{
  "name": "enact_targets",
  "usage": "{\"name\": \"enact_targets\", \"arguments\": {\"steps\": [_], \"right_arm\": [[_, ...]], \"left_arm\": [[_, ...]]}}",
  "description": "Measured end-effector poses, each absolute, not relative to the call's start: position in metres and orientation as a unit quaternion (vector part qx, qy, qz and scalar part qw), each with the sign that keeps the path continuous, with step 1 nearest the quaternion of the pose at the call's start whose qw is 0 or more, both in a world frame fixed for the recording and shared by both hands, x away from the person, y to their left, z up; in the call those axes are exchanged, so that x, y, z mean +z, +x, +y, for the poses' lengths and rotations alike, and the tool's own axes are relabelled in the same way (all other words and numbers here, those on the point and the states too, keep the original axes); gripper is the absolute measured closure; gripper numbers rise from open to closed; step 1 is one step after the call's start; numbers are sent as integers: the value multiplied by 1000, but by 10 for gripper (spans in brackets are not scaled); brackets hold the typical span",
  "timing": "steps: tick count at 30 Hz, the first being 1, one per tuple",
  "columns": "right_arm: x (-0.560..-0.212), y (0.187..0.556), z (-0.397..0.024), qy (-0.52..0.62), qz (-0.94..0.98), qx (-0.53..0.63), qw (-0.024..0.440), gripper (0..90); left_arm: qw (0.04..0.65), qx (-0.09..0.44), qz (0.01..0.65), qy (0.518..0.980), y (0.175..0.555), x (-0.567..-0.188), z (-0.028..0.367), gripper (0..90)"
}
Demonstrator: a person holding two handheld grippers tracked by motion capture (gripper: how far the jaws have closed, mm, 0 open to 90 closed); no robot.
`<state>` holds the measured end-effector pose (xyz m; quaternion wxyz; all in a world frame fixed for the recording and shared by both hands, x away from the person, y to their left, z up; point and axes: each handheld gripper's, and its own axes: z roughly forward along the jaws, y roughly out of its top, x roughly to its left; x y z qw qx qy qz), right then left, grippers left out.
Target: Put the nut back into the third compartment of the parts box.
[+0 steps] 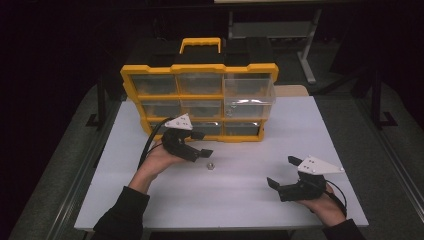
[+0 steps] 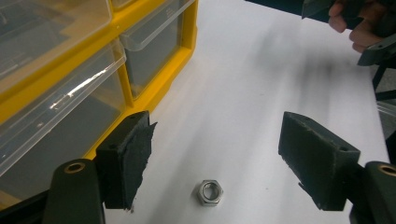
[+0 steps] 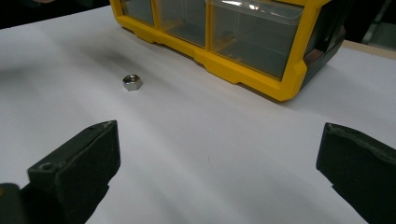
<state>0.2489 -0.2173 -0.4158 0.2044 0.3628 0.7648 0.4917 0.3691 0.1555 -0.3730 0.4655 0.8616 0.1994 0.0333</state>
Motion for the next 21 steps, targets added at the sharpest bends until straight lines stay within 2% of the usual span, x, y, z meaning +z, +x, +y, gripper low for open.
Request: {"name": "enact_targets", "arguments": {"steps": [9,21], "right_arm": [[-417,249,-217,364,766,490,202,0],[-417,249,-217,362,767,489,203,0]], "left_arm": [[454,30,195,869,372,-390,155,303],[436,13,196,878,374,-413,150,413]]}}
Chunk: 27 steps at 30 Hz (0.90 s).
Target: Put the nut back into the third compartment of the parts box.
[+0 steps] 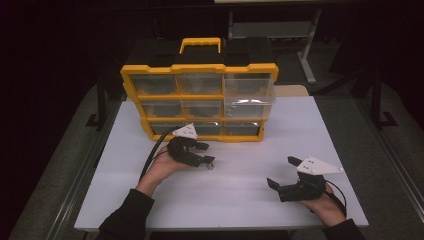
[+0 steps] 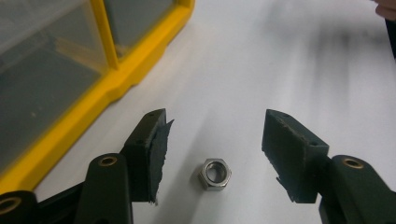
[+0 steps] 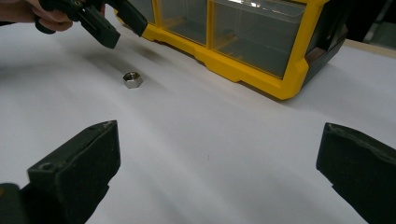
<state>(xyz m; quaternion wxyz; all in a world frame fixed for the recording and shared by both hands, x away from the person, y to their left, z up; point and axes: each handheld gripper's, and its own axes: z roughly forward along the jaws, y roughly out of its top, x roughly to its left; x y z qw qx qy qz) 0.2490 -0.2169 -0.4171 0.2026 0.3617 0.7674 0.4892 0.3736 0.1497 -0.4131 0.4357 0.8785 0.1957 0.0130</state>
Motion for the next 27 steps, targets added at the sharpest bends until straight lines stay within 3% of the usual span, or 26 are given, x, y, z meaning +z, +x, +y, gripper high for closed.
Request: {"name": "enact_targets", "arguments": {"steps": [27], "right_arm": [[-418,250,-216,358,770,488,202,0]], "left_arm": [[384,1,174,907,376,-444,139,609]]}}
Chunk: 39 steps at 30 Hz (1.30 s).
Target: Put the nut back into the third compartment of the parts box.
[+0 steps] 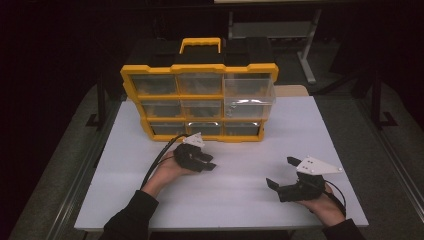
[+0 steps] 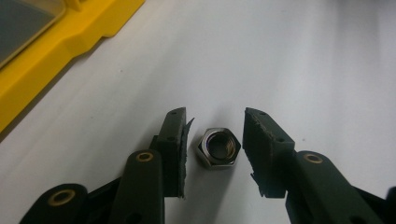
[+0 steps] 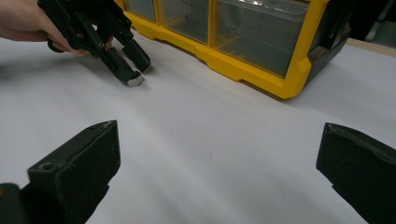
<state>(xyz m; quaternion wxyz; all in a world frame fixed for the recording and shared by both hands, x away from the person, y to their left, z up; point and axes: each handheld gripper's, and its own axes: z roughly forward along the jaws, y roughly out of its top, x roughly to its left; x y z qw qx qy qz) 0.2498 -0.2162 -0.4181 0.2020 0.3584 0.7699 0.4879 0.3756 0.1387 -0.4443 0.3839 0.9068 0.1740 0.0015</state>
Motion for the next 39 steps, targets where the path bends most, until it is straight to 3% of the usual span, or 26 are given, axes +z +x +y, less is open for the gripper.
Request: {"name": "enact_targets", "arguments": {"steps": [21,39], "right_arm": [[-418,250,-215,357,769,491,199,0],[-417,250,-216,360,768,491,200,0]], "left_arm": [[374,5,172,911,375,-445,137,705],[388,-12,198,900,378,-439,143,706]]}}
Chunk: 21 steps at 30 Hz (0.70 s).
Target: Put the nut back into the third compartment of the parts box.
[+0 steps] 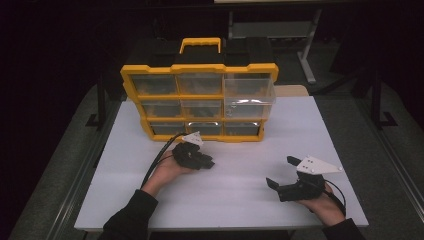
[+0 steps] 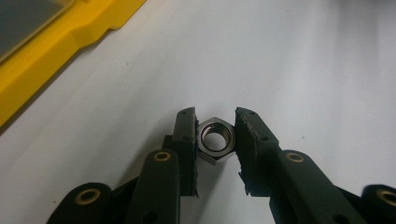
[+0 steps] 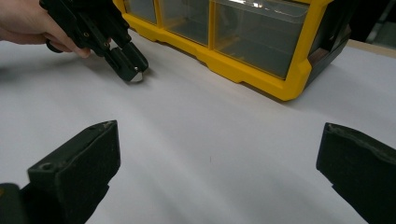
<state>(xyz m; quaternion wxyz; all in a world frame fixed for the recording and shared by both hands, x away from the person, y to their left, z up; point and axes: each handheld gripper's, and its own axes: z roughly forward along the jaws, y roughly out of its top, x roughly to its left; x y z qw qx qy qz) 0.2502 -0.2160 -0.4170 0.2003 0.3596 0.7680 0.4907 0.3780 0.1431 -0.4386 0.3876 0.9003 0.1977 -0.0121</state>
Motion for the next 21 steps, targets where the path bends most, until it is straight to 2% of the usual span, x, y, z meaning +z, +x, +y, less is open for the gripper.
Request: {"name": "enact_targets", "arguments": {"steps": [21], "right_arm": [[-416,252,-215,353,770,492,203,0]], "left_arm": [[415,-17,210,885,379,-401,159,706]]}}
